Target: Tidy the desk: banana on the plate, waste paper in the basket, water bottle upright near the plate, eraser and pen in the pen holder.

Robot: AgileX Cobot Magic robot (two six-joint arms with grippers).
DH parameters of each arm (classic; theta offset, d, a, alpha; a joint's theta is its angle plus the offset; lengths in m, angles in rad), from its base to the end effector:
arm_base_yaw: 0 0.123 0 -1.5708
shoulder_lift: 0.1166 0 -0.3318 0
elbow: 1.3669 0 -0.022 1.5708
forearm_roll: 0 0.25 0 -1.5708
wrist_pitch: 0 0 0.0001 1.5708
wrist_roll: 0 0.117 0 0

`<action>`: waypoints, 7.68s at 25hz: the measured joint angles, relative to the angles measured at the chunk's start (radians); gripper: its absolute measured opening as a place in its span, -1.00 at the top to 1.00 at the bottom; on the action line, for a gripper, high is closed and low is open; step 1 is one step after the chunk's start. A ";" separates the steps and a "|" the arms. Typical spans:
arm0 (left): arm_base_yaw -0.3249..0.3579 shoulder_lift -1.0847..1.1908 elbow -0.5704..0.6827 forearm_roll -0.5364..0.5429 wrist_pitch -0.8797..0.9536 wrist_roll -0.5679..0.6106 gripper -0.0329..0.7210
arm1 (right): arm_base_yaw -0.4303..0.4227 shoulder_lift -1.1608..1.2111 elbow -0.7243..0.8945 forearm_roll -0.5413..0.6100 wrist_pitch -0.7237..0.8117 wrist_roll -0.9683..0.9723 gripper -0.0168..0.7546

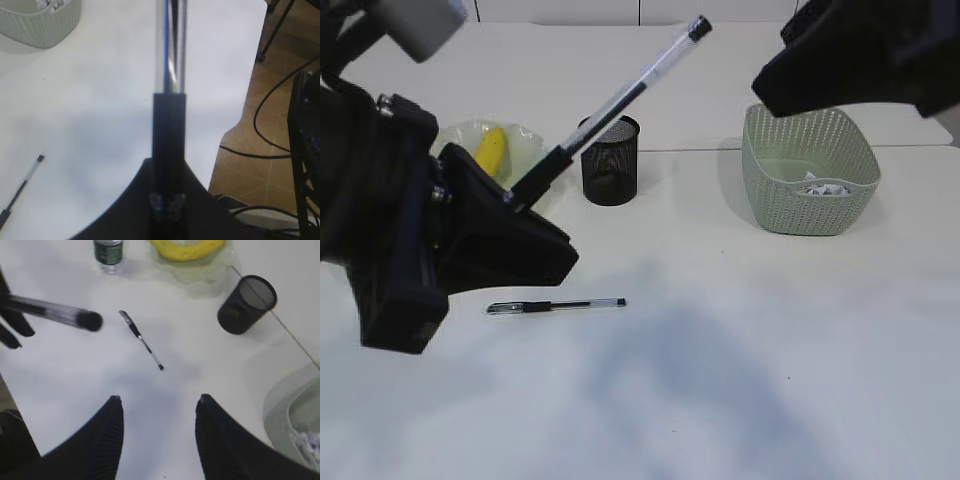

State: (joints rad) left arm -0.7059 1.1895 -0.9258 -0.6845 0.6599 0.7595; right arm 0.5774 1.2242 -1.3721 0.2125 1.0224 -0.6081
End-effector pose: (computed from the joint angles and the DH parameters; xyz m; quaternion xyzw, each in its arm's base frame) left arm 0.1565 -0.1931 0.3501 0.4590 0.7697 -0.2781 0.3458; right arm 0.1932 0.1510 0.4449 -0.4997 0.7715 0.0989 0.3813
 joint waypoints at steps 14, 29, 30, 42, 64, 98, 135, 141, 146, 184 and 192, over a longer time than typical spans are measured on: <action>0.000 0.002 0.000 0.215 0.087 0.000 0.81 | 0.000 0.002 0.000 0.330 0.101 -0.776 0.06; 0.000 0.002 -0.010 0.299 0.157 0.000 0.81 | 0.216 0.233 -0.102 0.191 0.122 -0.802 0.07; 0.000 0.002 -0.010 0.306 0.159 0.000 0.81 | 0.216 0.238 -0.119 0.186 0.115 -0.797 0.07; 0.000 0.003 -0.010 0.310 0.164 0.000 0.81 | 0.216 0.328 -0.142 0.167 0.068 -0.724 0.07; 0.000 0.003 -0.012 0.310 0.183 0.000 0.81 | 0.218 0.343 -0.252 0.036 0.183 -0.471 0.07; 0.000 0.073 -0.053 0.354 0.237 -0.093 0.81 | 0.332 0.435 -0.266 -0.120 0.221 -0.336 0.07; 0.000 0.073 -0.053 0.363 0.253 -0.096 0.81 | 0.333 0.432 -0.272 -0.154 0.223 -0.363 0.82; 0.000 0.073 -0.053 0.363 0.253 -0.094 0.81 | 0.333 0.432 -0.272 -0.154 0.224 -0.365 0.82; 0.000 0.073 -0.053 0.364 0.253 -0.094 0.81 | 0.333 0.432 -0.272 -0.154 0.224 -0.365 0.83; 0.000 0.073 -0.053 0.406 0.230 -0.118 0.26 | 0.333 0.430 -0.272 -0.166 0.219 -0.360 0.83; 0.000 0.073 -0.053 0.428 0.230 -0.134 0.26 | 0.333 0.408 -0.272 -0.189 0.219 -0.351 0.83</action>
State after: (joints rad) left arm -0.7059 1.2620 -0.9788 -0.2568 0.8901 0.6253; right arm 0.9109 1.6321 -1.6444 0.0235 1.2418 -0.9592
